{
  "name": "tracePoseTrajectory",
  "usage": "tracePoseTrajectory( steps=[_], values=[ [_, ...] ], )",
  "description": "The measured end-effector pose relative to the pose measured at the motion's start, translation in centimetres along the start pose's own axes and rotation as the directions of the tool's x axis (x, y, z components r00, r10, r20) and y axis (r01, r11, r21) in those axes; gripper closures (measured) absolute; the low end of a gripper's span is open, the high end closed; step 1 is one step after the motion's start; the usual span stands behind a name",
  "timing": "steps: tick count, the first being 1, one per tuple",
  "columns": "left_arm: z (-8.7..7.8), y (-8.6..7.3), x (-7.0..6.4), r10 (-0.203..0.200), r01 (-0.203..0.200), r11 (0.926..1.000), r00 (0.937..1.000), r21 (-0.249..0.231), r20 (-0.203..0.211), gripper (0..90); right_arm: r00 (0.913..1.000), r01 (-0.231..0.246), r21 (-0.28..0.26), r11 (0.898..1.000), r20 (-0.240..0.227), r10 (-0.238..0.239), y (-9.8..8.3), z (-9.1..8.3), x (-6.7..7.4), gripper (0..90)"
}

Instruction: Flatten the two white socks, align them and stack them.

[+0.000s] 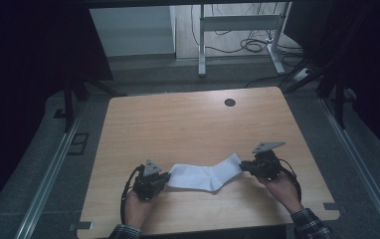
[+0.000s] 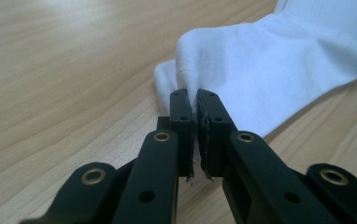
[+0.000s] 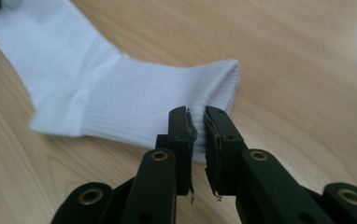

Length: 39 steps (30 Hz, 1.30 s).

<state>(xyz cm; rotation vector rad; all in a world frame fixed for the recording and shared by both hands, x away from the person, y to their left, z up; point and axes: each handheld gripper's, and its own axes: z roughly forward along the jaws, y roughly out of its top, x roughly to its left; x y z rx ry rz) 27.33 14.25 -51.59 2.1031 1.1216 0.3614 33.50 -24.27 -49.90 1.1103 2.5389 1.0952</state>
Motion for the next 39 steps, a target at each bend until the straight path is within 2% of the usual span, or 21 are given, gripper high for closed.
tracePoseTrajectory(
  steps=[3,4,6,8,10,13,15,18,23,25,28,31,34,37,39],
  values=[
    [1.0,-0.1,0.1,-0.003,0.004,0.9996,0.9997,0.027,-0.023,83.1,1.0,-0.002,0.049,0.999,0.01,0.002,-0.4,0.7,-0.1,76.7],
    [1.1,-0.1,0.1,-0.007,0.008,0.9996,0.9993,0.026,-0.036,80.0,0.9998,0.001,0.053,0.999,0.019,-0.002,-0.4,0.7,0.0,74.3],
    [1.0,0.1,0.2,-0.007,0.008,0.9999,0.9979,0.012,-0.064,67.0,0.9991,0.015,0.036,0.999,0.038,-0.016,-0.2,0.3,0.1,70.8],
    [0.6,0.3,0.3,-0.023,0.022,0.9995,0.9979,-0.025,-0.06,59.2,0.9979,0.023,-0.003,1.0,0.061,-0.023,0.3,-0.3,0.2,66.3],
    [0.4,0.5,0.4,-0.034,0.032,0.9987,0.9974,-0.041,-0.063,53.4,0.9976,0.024,-0.029,0.999,0.066,-0.022,0.7,-0.4,0.2,62.0],
    [0.9,0.4,0.6,-0.06,0.058,0.9979,0.9964,-0.029,-0.06,48.8,0.9968,0.029,-0.016,0.999,0.075,-0.027,0.8,0.6,0.2,58.8],
    [1.4,0.4,0.8,-0.088,0.088,0.996,0.9954,-0.015,-0.037,46.4,0.9963,0.032,0.006,0.999,0.079,-0.032,0.8,1.5,0.1,57.7],
    [2.0,0.3,0.8,-0.101,0.102,0.9948,0.9939,0.011,-0.045,43.2,0.9946,0.039,0.027,0.999,0.095,-0.041,0.7,2.2,0.0,55.3],
    [2.5,0.1,0.7,-0.089,0.092,0.9946,0.9946,0.048,-0.052,43.9,0.9956,0.03,0.055,0.998,0.088,-0.034,0.3,3.2,-0.3,52.7],
    [2.6,0.1,0.6,-0.071,0.073,0.9961,0.9962,0.049,-0.051,46.6,0.996,0.028,0.063,0.998,0.083,-0.033,0.2,3.5,-0.4,54.7],
    [2.7,0.1,0.5,-0.057,0.058,0.9973,0.998,0.044,-0.029,55.8,0.9986,0.008,0.063,0.998,0.051,-0.012,0.1,3.5,-0.5,63.2],
    [2.8,0.1,0.3,-0.055,0.055,0.9977,0.9985,0.038,0.001,69.0,0.9995,-0.017,0.067,0.998,0.029,0.015,0.1,3.5,-0.6,70.8],
    [2.9,0.1,0.4,-0.064,0.063,0.9974,0.9976,0.036,0.026,77.1,0.9993,-0.038,0.073,0.997,0.009,0.037,0.1,3.5,-0.7,75.4],
    [3.0,0.3,0.5,-0.073,0.072,0.9968,0.9966,0.033,0.038,81.5,0.9995,-0.023,0.08,0.997,0.022,0.021,0.2,3.5,-0.5,77.1],
    [3.0,0.4,0.5,-0.06,0.059,0.9977,0.9977,0.033,0.03,82.3,0.9994,-0.006,0.079,0.997,0.034,0.003,0.3,3.4,-0.3,77.5]
  ],
)
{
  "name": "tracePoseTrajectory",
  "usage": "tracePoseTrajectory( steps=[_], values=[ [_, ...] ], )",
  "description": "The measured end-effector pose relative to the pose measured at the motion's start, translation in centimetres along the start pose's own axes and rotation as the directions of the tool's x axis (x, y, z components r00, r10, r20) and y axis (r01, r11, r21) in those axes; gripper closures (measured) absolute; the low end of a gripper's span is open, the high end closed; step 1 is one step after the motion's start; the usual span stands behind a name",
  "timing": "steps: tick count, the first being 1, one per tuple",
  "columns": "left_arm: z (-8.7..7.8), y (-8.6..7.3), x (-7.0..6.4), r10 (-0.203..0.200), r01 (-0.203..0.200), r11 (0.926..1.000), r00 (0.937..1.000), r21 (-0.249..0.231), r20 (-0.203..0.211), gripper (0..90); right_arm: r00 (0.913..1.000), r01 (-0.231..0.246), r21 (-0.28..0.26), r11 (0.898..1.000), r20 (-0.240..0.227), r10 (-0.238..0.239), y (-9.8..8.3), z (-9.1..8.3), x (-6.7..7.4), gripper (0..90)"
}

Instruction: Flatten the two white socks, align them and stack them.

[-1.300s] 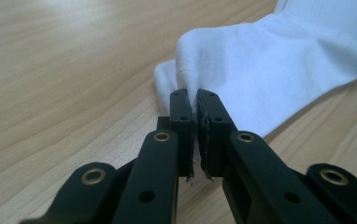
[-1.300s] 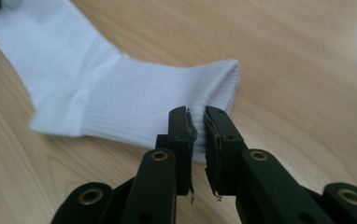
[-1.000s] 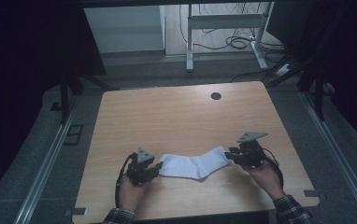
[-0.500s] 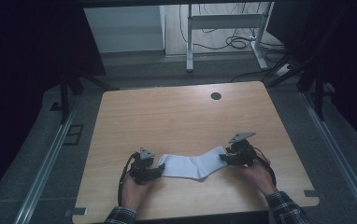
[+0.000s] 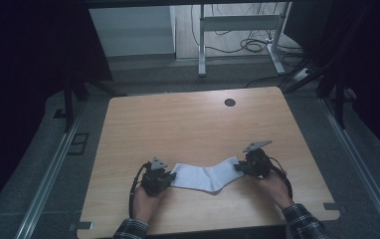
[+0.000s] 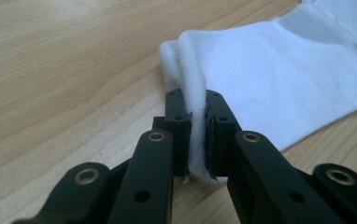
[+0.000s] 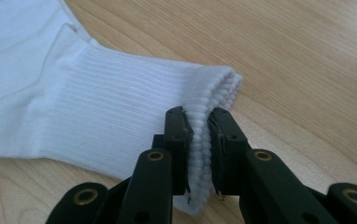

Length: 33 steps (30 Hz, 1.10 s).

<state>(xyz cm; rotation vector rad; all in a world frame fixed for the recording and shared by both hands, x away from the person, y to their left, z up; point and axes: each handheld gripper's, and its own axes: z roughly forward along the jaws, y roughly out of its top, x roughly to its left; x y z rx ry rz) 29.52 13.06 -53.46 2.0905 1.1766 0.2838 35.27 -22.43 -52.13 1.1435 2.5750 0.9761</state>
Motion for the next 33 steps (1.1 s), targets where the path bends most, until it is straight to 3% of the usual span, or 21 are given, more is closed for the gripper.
tracePoseTrajectory(
  steps=[3,11,20,26,33],
  values=[
    [-0.2,0.5,-0.1,0.03,-0.03,0.9995,0.9994,-0.01,-0.019,82.5,0.9999,0.007,-0.013,1.0,0.012,-0.007,0.1,-0.5,0.1,77.6],
    [-1.1,2.1,0.5,0.038,-0.038,0.9983,0.9993,-0.045,-0.002,82.3,1.0,-0.007,-0.087,0.996,0.003,0.007,0.9,-2.1,-0.4,77.6],
    [-1.0,5.8,2.3,0.046,-0.048,0.9967,0.9985,-0.066,-0.028,81.9,0.9992,-0.021,-0.137,0.99,0.03,0.025,3.2,-2.2,-1.7,77.6],
    [0.4,7.5,3.2,0.05,-0.053,0.9977,0.9962,-0.041,-0.071,81.9,0.9973,-0.03,-0.135,0.99,0.062,0.039,4.9,-1.1,-2.9,77.5],
    [3.0,7.3,4.2,0.038,-0.037,0.9993,0.9937,0.01,-0.105,81.6,0.9957,-0.037,-0.118,0.992,0.08,0.046,5.5,0.7,-3.8,77.2]
  ],
)
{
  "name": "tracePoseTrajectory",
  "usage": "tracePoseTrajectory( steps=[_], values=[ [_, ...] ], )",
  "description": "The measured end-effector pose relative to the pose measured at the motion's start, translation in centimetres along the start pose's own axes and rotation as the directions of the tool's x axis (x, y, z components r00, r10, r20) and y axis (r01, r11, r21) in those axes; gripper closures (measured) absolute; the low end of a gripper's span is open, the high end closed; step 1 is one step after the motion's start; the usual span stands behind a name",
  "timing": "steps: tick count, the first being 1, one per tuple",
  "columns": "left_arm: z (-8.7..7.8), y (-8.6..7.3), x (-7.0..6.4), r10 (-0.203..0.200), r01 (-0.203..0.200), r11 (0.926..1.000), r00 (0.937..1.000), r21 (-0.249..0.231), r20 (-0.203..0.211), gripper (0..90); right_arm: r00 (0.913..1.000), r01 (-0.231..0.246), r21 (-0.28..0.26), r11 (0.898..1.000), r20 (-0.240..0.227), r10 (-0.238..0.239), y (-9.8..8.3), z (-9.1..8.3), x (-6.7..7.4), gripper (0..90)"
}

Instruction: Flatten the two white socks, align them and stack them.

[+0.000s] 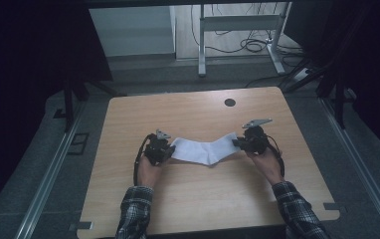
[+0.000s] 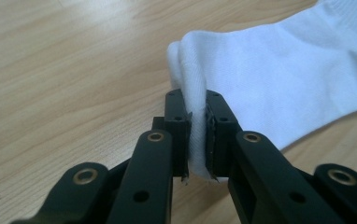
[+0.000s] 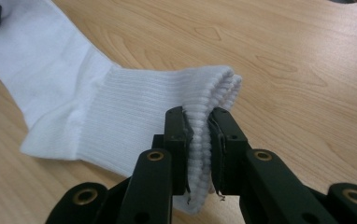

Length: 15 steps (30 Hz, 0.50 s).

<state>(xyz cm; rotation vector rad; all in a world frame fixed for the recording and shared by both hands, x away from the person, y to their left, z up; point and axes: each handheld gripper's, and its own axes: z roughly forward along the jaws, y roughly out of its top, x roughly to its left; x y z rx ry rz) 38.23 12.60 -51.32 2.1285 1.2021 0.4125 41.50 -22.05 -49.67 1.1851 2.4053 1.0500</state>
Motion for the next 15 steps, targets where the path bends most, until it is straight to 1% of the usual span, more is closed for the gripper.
tracePoseTrajectory(
  steps=[4,7,10,11,12,13,14,15],
  values=[
    [0.8,-0.4,0.0,-0.003,0.003,0.9998,1.0,0.018,-0.004,81.4,0.9996,-0.027,0.006,1.0,0.004,0.027,-0.4,1.1,-0.4,77.2],
    [1.0,-0.6,0.0,-0.004,0.004,0.9998,1.0,0.021,-0.003,81.2,0.9996,-0.025,0.023,0.999,0.014,0.024,-0.8,1.9,-0.5,76.6],
    [1.3,-0.9,0.0,-0.003,0.003,0.9993,1.0,0.037,-0.007,80.6,0.9996,-0.023,0.036,0.999,0.019,0.022,-1.1,2.3,-0.7,74.4],
    [1.5,-1.0,0.0,-0.007,0.007,0.9992,0.9999,0.04,-0.01,80.0,0.9996,-0.023,0.044,0.999,0.02,0.022,-1.2,2.5,-0.7,72.7],
    [1.5,-1.1,0.0,-0.016,0.016,0.9994,0.9998,0.03,-0.008,79.2,0.9994,-0.024,0.058,0.998,0.025,0.023,-1.4,2.6,-0.8,71.3],
    [1.5,-1.2,0.0,-0.03,0.03,0.9993,0.9995,0.023,-0.008,78.1,0.9995,-0.021,0.048,0.999,0.025,0.02,-1.5,2.7,-0.8,71.2],
    [1.5,-1.3,0.1,-0.039,0.04,0.9991,0.9992,0.018,-0.01,76.3,0.9994,-0.028,0.044,0.999,0.021,0.027,-1.6,2.7,-0.9,70.3],
    [1.5,-1.3,0.2,-0.043,0.043,0.9989,0.999,0.017,-0.013,73.6,0.9993,-0.031,0.043,0.999,0.022,0.03,-1.6,2.7,-0.9,69.0]
  ],
)
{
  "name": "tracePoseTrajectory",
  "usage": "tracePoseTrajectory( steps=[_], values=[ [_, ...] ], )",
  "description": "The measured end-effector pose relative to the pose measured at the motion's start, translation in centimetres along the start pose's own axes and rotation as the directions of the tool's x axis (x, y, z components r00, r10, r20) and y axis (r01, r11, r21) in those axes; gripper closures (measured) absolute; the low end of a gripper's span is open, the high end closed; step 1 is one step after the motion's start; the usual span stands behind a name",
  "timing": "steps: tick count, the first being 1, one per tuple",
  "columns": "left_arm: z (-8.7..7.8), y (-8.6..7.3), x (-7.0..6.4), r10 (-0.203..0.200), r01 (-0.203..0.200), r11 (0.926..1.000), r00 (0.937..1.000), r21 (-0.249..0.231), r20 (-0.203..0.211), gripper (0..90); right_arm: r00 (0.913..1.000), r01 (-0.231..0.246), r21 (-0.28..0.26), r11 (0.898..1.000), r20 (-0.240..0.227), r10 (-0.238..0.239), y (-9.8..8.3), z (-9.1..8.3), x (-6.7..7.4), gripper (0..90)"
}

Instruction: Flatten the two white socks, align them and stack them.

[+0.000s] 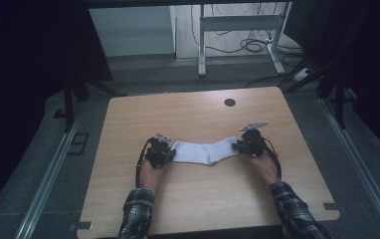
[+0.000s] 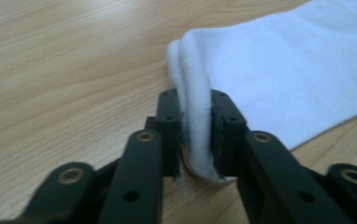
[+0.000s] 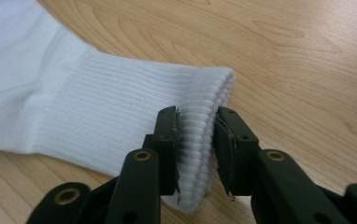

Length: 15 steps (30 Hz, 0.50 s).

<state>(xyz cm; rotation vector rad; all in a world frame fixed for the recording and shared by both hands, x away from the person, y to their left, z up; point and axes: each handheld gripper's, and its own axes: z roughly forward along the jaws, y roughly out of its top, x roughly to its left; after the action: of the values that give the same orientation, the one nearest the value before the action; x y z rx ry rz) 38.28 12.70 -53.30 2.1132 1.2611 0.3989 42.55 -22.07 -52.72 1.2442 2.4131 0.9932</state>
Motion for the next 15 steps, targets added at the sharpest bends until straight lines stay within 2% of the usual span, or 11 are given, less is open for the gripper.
tracePoseTrajectory(
  steps=[5,9,15],
  values=[
    [-0.3,0.0,0.4,-0.032,0.032,0.9993,0.9994,-0.02,-0.015,58.8,0.9999,0.01,0.0,1.0,0.013,-0.01,0.1,-0.2,0.1,62.2],
    [-0.8,0.2,0.5,-0.03,0.029,0.9987,0.9991,-0.041,-0.029,48.6,0.9998,0.013,-0.007,1.0,0.012,-0.013,0.2,-0.5,0.3,53.6],
    [-1.2,0.2,0.5,-0.032,0.032,0.9978,0.9995,-0.058,0.006,38.1,1.0,0.007,-0.016,1.0,0.006,-0.007,0.4,-0.9,0.4,40.1]
  ],
)
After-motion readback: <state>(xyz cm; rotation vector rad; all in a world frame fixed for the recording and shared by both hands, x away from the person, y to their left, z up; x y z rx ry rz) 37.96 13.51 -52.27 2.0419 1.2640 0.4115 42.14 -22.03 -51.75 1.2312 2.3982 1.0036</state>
